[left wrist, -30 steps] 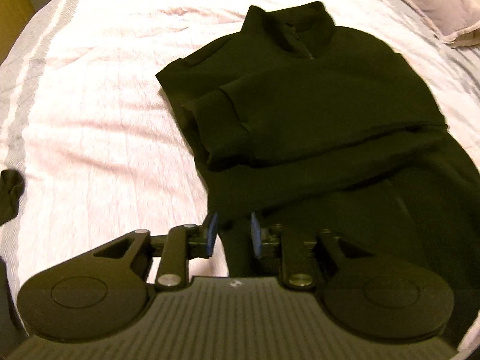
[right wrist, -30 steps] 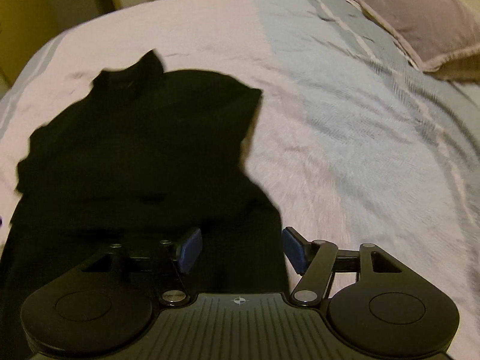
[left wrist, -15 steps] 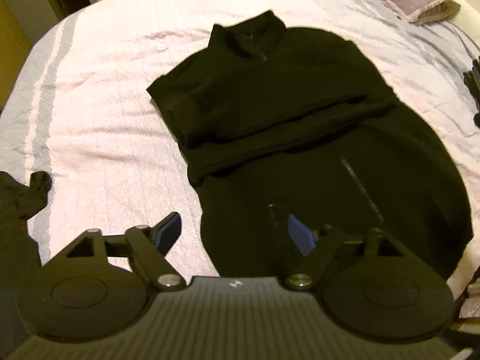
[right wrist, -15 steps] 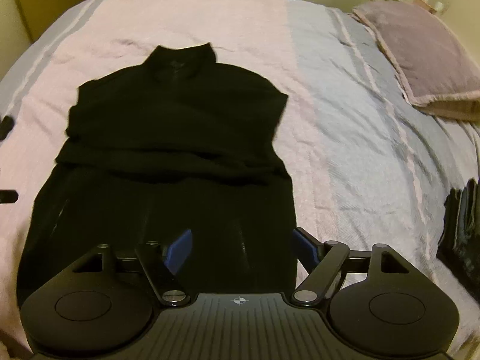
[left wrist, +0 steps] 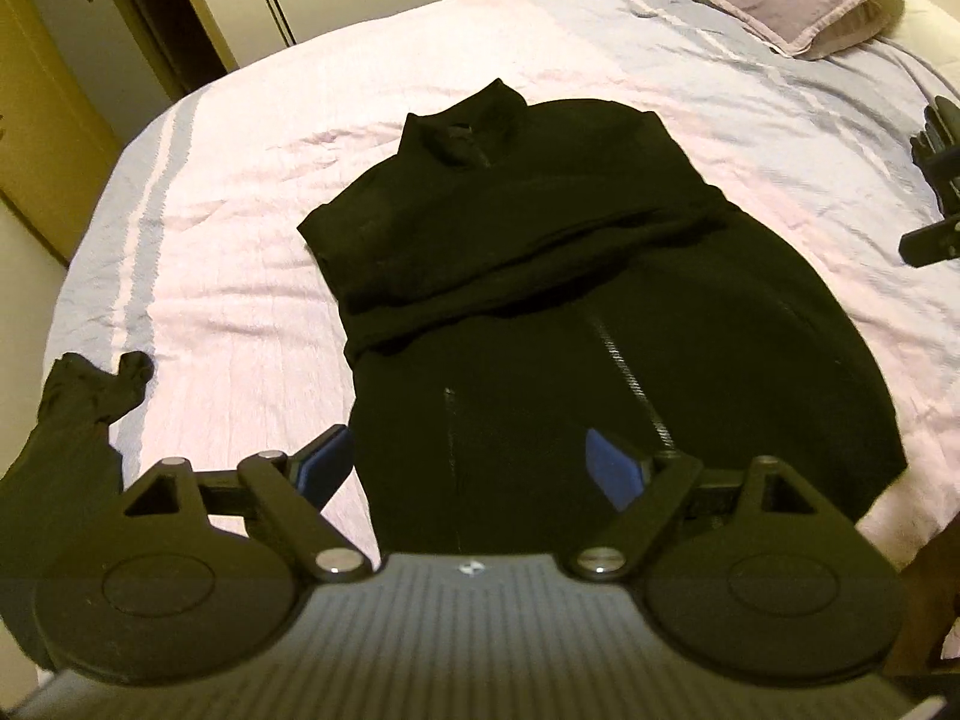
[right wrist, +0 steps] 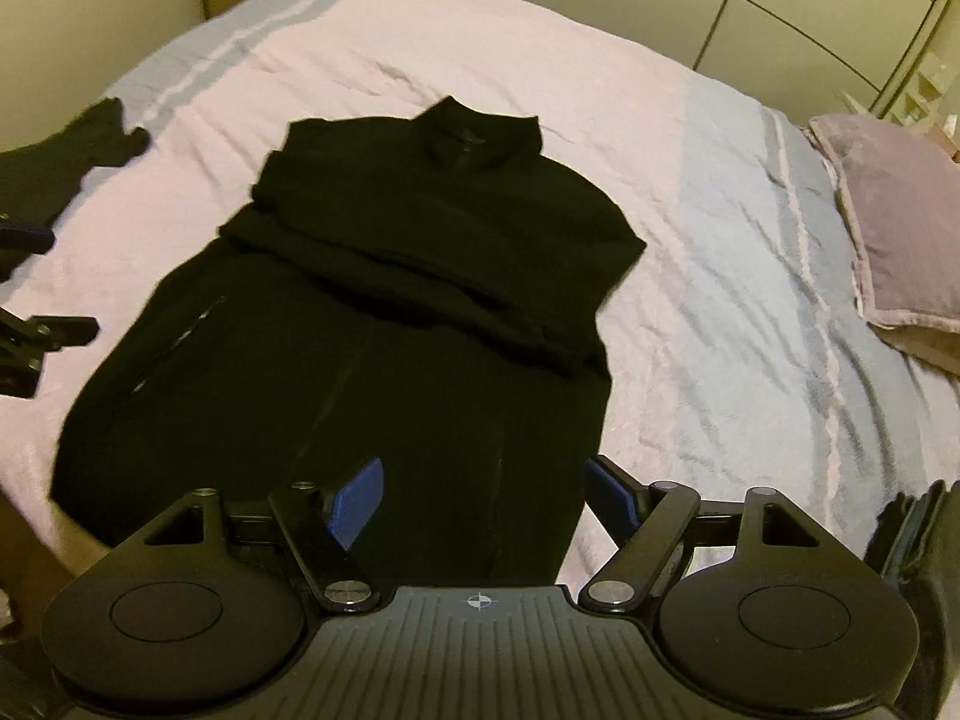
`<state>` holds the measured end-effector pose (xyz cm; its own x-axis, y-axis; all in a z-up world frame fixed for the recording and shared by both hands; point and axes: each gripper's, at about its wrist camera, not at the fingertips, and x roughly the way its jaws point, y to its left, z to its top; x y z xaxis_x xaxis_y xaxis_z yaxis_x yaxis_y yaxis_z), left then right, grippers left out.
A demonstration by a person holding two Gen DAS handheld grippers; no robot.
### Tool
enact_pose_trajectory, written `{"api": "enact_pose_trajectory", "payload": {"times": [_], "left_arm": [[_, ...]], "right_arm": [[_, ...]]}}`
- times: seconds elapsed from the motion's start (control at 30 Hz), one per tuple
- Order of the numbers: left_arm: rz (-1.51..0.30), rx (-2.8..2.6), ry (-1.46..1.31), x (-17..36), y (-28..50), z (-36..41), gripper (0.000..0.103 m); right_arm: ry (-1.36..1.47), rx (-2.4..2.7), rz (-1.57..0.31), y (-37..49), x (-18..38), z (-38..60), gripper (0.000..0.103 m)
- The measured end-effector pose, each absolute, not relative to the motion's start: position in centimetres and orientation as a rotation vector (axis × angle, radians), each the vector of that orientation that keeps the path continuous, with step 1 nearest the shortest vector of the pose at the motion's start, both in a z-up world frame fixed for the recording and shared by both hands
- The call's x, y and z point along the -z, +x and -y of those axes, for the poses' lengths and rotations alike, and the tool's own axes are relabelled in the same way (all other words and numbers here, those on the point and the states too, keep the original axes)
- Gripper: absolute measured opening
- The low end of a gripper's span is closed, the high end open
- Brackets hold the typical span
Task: Fold clothes
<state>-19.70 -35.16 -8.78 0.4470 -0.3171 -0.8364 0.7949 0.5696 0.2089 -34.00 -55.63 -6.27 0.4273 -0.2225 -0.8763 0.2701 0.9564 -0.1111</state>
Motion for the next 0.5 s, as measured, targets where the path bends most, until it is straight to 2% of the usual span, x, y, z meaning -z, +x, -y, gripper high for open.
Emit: {"api": "enact_pose_trajectory", "payload": {"times": [0.23,0.5], "left_arm": [[-0.863,0.734,0.646,7.9,-23.7,34.5,0.082],[-0.874,0.776,0.663,7.8,-23.3,34.4,0.082]], "right_arm": [[0.04,0.265,-1.105,-37.5,6.1,54.9,0.077],[0.098,0.313,-1.109,-39.1,6.0,54.9,0.077]]}}
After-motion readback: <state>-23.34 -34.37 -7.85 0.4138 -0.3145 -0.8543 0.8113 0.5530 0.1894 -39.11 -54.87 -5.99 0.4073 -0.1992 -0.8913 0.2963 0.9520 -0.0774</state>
